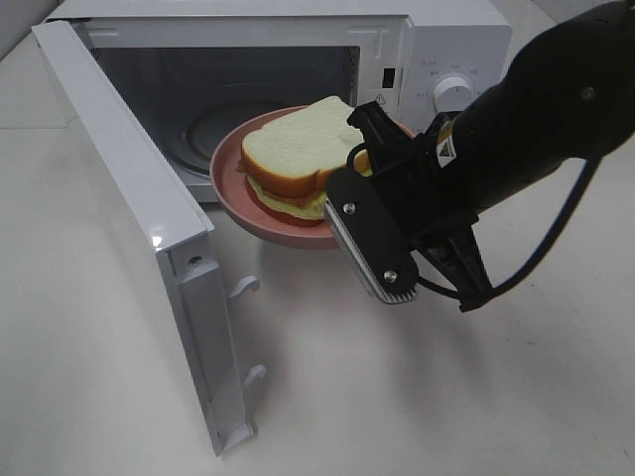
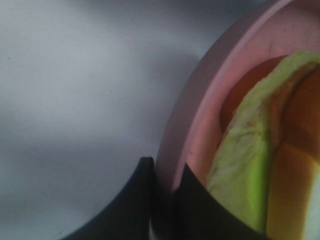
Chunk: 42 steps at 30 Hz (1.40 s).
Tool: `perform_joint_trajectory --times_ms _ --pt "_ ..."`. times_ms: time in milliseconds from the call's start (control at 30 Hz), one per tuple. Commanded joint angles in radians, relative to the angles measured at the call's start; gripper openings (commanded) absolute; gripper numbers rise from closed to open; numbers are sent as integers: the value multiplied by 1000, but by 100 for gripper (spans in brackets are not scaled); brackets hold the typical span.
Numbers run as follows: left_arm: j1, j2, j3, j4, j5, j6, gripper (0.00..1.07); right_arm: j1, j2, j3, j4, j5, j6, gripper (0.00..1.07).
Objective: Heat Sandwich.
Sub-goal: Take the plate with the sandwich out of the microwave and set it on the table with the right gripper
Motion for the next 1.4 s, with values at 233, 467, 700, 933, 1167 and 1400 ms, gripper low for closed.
perform_joint_trajectory --times_ms 233,467,700,933,1167,1400 --pt "2 -26 3 -3 -3 2 98 5 -118 87 -1 -27 32 0" --pt "2 -26 3 -3 -3 2 98 5 -215 165 -1 -9 47 0" --pt "2 -26 3 -3 -3 2 98 5 -292 217 -19 41 85 0" --pt "2 -26 3 -3 -3 2 98 5 -380 266 -86 77 177 0" --pt "2 -26 3 -3 -3 2 98 5 -471 311 -160 119 286 0" --pt "2 -26 3 -3 -3 2 98 5 -513 332 -243 145 409 0"
